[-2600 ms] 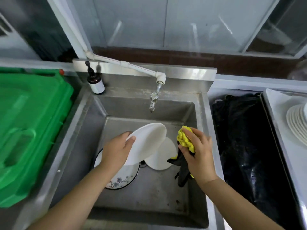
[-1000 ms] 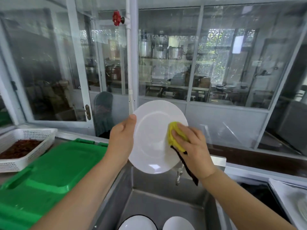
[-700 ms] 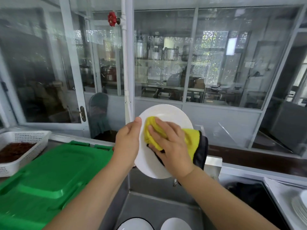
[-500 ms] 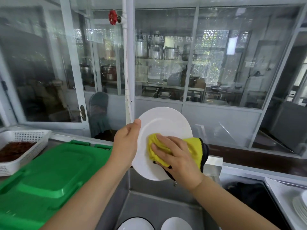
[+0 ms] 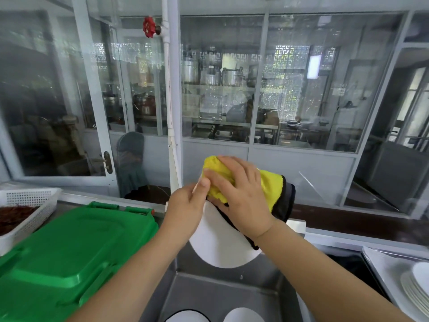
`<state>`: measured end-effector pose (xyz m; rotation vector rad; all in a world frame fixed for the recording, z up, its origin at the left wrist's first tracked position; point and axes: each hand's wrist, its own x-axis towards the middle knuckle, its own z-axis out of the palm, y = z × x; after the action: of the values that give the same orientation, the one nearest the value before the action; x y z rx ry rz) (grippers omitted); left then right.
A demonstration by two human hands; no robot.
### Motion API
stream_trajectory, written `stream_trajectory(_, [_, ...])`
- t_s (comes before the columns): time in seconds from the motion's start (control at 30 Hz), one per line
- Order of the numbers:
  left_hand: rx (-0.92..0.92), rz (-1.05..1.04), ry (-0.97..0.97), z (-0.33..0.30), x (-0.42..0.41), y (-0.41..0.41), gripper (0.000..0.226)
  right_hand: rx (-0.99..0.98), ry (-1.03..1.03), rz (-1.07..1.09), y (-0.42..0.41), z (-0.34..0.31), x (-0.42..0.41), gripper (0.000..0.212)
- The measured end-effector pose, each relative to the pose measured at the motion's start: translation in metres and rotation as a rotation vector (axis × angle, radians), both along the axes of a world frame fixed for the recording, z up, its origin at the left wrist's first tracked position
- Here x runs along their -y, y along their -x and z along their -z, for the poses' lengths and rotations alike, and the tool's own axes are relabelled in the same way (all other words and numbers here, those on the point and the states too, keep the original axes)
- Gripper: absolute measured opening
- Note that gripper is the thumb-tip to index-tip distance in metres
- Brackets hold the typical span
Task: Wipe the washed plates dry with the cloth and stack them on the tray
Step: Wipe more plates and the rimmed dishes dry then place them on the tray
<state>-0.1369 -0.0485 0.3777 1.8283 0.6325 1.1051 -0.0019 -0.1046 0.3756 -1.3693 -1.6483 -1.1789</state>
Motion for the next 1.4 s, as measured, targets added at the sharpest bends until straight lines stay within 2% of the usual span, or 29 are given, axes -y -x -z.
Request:
stream_trajectory(0.07, [0.020,-0.030,0.011,0.000,-0.003,0.000,0.056,-0.078,-0.020,0.062,-0.005,-0.007,0.001,0.036])
stream_trajectory(0.17, [0.149,-0.083,0.089,0.000,-0.004,0.003,0.029,-0.429,-0.043,0.153,-0.017,-0.010,0.008,0.042])
stream_trajectory(0.27, [0.297,-0.066,0.117,0.000,-0.001,0.006,0.022,-0.858,-0.067,0.104,-0.021,0.003,0.011,0.045])
stream_trajectory(0.33, [0.339,-0.022,0.146,0.002,0.002,0.005,0.023,-1.003,-0.130,0.053,-0.022,0.006,0.013,0.046])
stream_trajectory(0.4, [0.305,0.054,0.239,0.005,-0.001,0.004,0.026,-0.993,-0.126,0.036,-0.026,0.004,0.020,0.047])
stream_trajectory(0.5, [0.088,0.186,0.297,-0.003,-0.016,0.011,0.016,-0.819,-0.028,0.062,-0.030,-0.003,0.033,0.049])
stream_trajectory(0.53, [-0.007,0.219,0.260,-0.009,-0.021,0.012,0.013,-0.731,0.009,0.090,-0.029,-0.005,0.036,0.049])
stream_trajectory(0.63, [-0.206,0.248,0.117,-0.024,-0.028,0.011,0.024,-0.481,0.072,0.182,-0.025,-0.007,0.039,0.052])
stream_trajectory(0.73, [-0.245,0.232,0.022,-0.025,-0.023,0.008,0.032,-0.270,0.072,0.201,-0.022,-0.011,0.041,0.057])
stream_trajectory(0.83, [-0.309,0.235,-0.085,-0.021,-0.016,0.002,0.043,0.015,0.102,0.130,-0.020,-0.017,0.036,0.051])
stream_trajectory(0.9, [-0.300,0.222,-0.101,-0.018,-0.011,0.000,0.044,0.060,0.118,0.115,-0.018,-0.020,0.033,0.044])
stream_trajectory(1.0, [-0.131,0.174,-0.011,-0.014,-0.008,0.005,0.033,-0.143,0.064,0.180,-0.023,-0.018,0.035,0.045])
stream_trajectory(1.13, [0.206,0.057,0.096,-0.012,0.003,0.009,0.035,-0.745,-0.071,0.134,-0.027,0.000,0.034,0.051])
stream_trajectory(1.2, [0.295,0.057,0.096,-0.006,0.011,0.008,0.035,-0.925,-0.201,0.064,-0.020,0.009,0.029,0.051])
stream_trajectory(1.3, [0.287,0.153,0.162,0.003,0.011,0.008,0.022,-0.989,-0.262,0.014,-0.019,0.011,0.030,0.051])
stream_trajectory(1.4, [0.090,0.234,0.217,-0.007,-0.008,0.015,0.017,-0.881,-0.136,0.037,-0.025,0.006,0.038,0.053])
